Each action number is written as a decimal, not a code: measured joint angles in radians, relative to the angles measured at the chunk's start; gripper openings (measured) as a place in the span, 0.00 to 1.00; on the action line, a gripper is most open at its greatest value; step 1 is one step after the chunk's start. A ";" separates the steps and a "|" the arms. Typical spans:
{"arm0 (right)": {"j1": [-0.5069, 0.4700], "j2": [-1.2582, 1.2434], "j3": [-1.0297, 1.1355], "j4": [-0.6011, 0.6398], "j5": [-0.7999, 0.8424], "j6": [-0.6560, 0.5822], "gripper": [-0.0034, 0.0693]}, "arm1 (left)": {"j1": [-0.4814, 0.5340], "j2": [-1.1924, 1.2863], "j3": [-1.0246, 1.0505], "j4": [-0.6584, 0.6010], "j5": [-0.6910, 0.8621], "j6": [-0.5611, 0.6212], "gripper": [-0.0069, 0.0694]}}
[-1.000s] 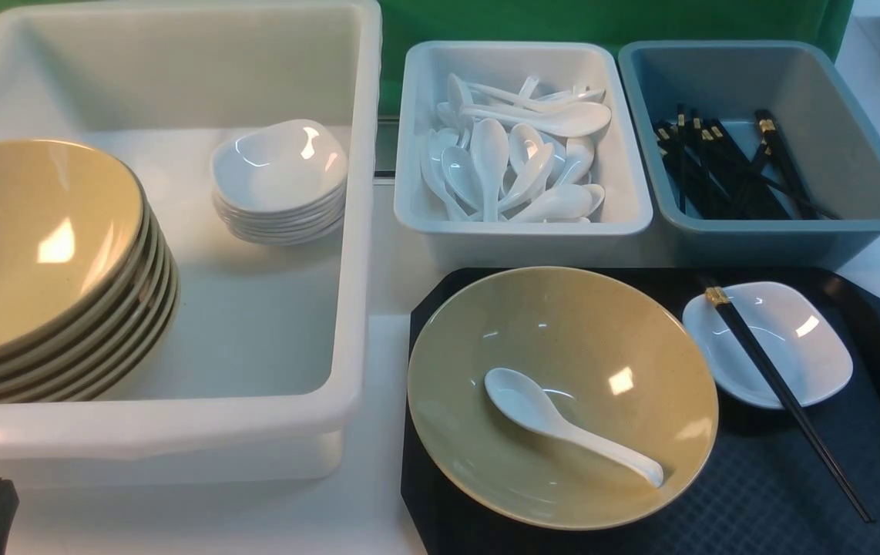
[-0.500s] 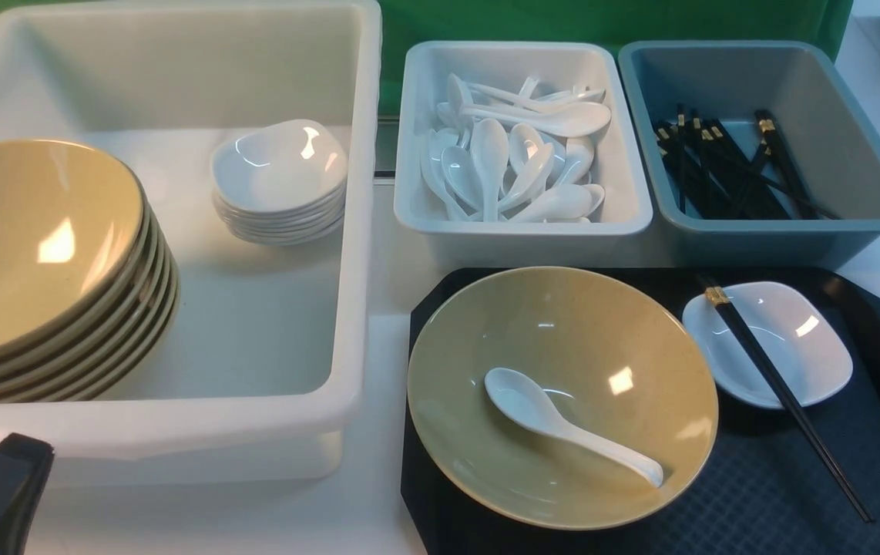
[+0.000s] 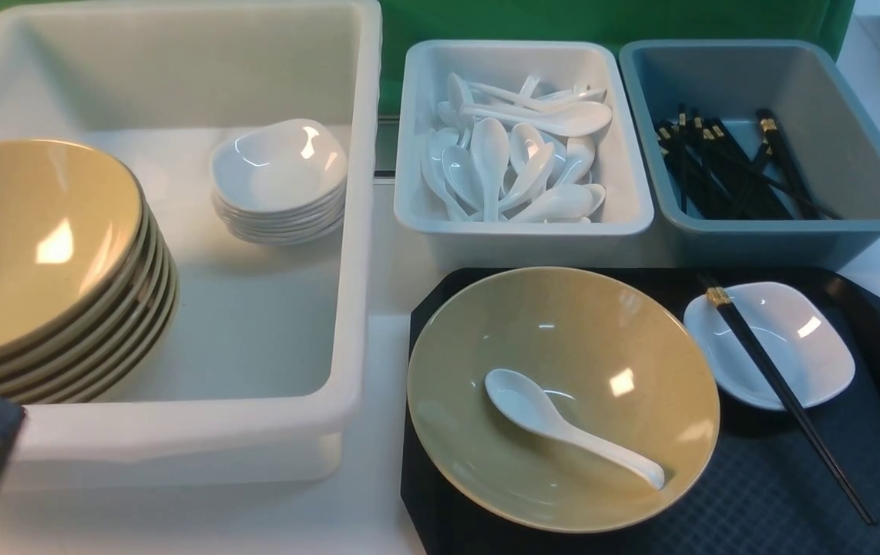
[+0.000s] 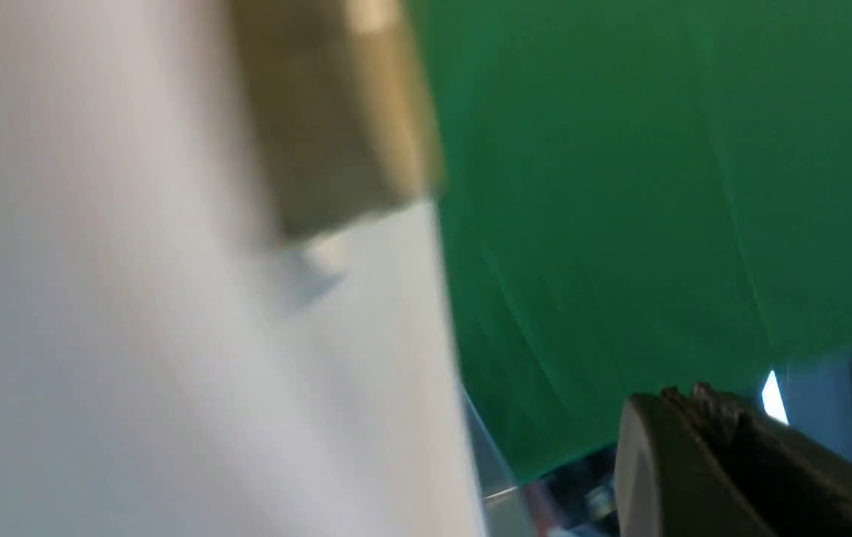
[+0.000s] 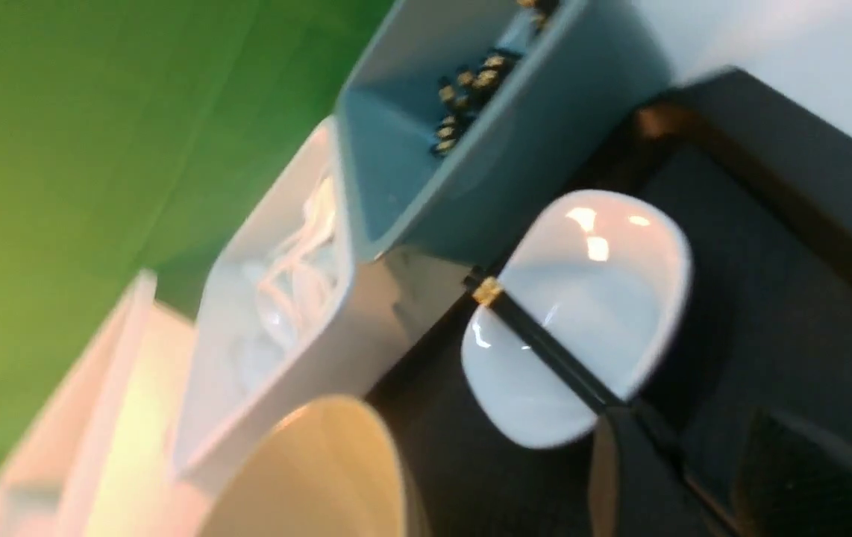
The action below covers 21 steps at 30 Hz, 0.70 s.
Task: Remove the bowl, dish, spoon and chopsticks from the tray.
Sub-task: Use the right arm to grab the chopsticks
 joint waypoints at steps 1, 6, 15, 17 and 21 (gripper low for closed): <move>0.017 0.013 -0.055 0.000 0.002 -0.074 0.34 | 0.000 0.010 -0.061 0.041 0.031 0.084 0.08; 0.072 0.225 -0.316 0.000 0.081 -0.414 0.15 | 0.001 0.227 -0.340 0.283 0.229 0.296 0.08; 0.092 0.804 -0.891 0.000 0.746 -0.948 0.09 | -0.052 0.697 -0.786 0.737 0.712 0.322 0.08; 0.092 0.914 -0.978 0.000 0.851 -0.995 0.09 | -0.162 0.793 -0.870 0.838 0.802 0.320 0.08; 0.095 1.039 -1.015 0.000 0.869 -1.008 0.10 | -0.327 0.931 -0.943 0.921 0.893 0.307 0.08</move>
